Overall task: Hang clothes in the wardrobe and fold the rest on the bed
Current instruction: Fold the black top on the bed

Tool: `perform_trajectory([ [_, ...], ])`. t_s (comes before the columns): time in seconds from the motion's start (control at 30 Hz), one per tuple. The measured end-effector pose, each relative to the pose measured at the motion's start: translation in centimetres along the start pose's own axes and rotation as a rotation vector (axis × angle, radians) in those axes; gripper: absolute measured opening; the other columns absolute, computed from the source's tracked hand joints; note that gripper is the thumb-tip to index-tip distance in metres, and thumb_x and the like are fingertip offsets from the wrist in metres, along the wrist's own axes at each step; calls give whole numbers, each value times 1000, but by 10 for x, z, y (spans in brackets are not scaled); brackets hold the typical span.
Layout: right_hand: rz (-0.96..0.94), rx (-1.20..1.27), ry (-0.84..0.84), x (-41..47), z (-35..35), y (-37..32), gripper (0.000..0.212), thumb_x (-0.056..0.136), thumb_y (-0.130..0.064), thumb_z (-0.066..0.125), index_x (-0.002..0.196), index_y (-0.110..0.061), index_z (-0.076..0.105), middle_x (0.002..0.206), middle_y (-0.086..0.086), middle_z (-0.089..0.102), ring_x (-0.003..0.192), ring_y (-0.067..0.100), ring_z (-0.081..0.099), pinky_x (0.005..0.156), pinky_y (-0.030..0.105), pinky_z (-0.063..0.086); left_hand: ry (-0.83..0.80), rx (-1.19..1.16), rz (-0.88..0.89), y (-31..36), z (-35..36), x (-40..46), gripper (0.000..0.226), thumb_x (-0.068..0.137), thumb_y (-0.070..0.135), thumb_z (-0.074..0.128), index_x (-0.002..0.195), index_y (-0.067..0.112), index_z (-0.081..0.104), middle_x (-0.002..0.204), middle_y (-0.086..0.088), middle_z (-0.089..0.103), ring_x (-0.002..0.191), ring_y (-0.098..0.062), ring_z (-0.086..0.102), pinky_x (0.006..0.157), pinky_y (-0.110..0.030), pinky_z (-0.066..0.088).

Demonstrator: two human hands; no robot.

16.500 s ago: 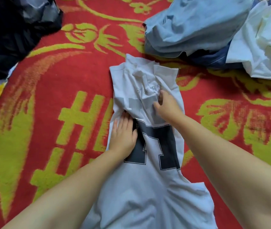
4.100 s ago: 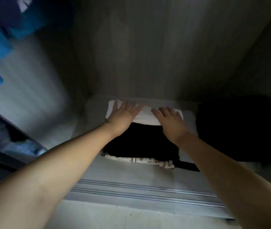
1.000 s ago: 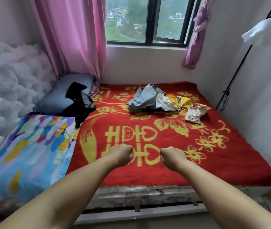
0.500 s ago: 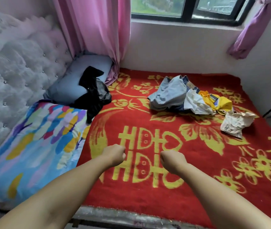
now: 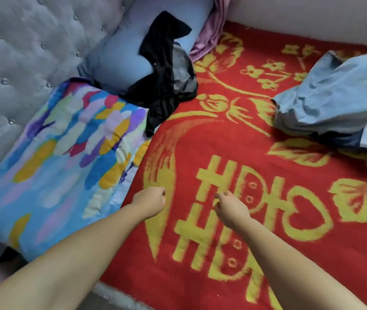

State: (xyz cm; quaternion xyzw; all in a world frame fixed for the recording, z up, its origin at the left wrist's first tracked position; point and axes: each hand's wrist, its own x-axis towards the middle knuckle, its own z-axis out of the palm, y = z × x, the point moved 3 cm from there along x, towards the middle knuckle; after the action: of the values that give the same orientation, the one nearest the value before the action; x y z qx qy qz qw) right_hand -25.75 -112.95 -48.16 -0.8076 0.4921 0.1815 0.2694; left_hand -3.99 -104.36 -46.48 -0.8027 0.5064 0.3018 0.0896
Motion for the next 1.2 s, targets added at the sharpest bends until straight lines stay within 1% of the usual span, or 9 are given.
perform_trajectory([
  [0.07,21,58,10,54,20,-9,42,99,-23,37,140,-17,38,145,10,35,124,28,44,88,42,52,23,-37,-42,-25,7,44,42,94,20,40,135,18,46,133,-8,51,117,-29,53,87,-38,46],
  [0.2,-77,111,170,139,49,-45,53,97,-22,43,148,-16,29,161,10,7,147,27,9,118,42,18,82,-12,-65,-64,10,125,48,92,14,42,140,13,37,135,-14,41,121,-34,46,92,-45,44],
  [0.4,-179,25,240,223,76,-68,52,99,-29,36,150,-25,27,161,3,8,149,22,-1,117,50,-4,244,-4,-19,-77,-15,226,54,88,12,47,141,12,35,139,-15,34,125,-34,40,93,-48,41],
  [0.57,-193,-50,498,233,91,-68,57,86,-34,34,140,-21,48,153,7,35,143,25,27,116,52,8,358,148,-57,-85,-42,296,79,85,12,51,152,19,10,159,-16,0,143,-33,17,107,-46,30],
  [0.7,-186,-80,490,233,92,-70,58,83,-33,36,139,-21,50,152,8,37,142,24,27,113,54,12,374,138,-64,-75,-63,332,86,88,-4,46,153,20,-6,149,-20,21,124,-38,39,96,-45,40],
  [0.77,-178,-102,485,233,91,-68,59,83,-33,35,138,-20,50,151,8,37,141,23,24,112,55,13,302,49,-100,-70,-71,346,76,91,-4,42,152,16,2,137,-19,33,111,-38,49,85,-47,43],
  [0.97,-183,-142,505,237,87,-70,59,83,-33,35,139,-19,50,151,9,38,141,24,23,112,55,10,304,-96,-43,-74,-73,350,24,86,-2,35,105,3,47,107,-26,57,97,-45,56,67,-40,36],
  [1.1,-192,-143,512,239,90,-69,60,84,-33,34,140,-19,48,152,9,37,142,23,21,114,53,7,211,-166,-47,-66,-35,312,14,82,1,41,74,12,39,88,-20,58,94,-40,58,64,-34,33],
  [1.2,-186,-127,491,240,94,-66,60,84,-34,32,140,-21,47,152,8,36,143,23,23,114,53,8,76,-121,-2,-54,-2,274,23,81,4,43,63,15,32,97,-21,62,96,-42,59,64,-35,34],
])
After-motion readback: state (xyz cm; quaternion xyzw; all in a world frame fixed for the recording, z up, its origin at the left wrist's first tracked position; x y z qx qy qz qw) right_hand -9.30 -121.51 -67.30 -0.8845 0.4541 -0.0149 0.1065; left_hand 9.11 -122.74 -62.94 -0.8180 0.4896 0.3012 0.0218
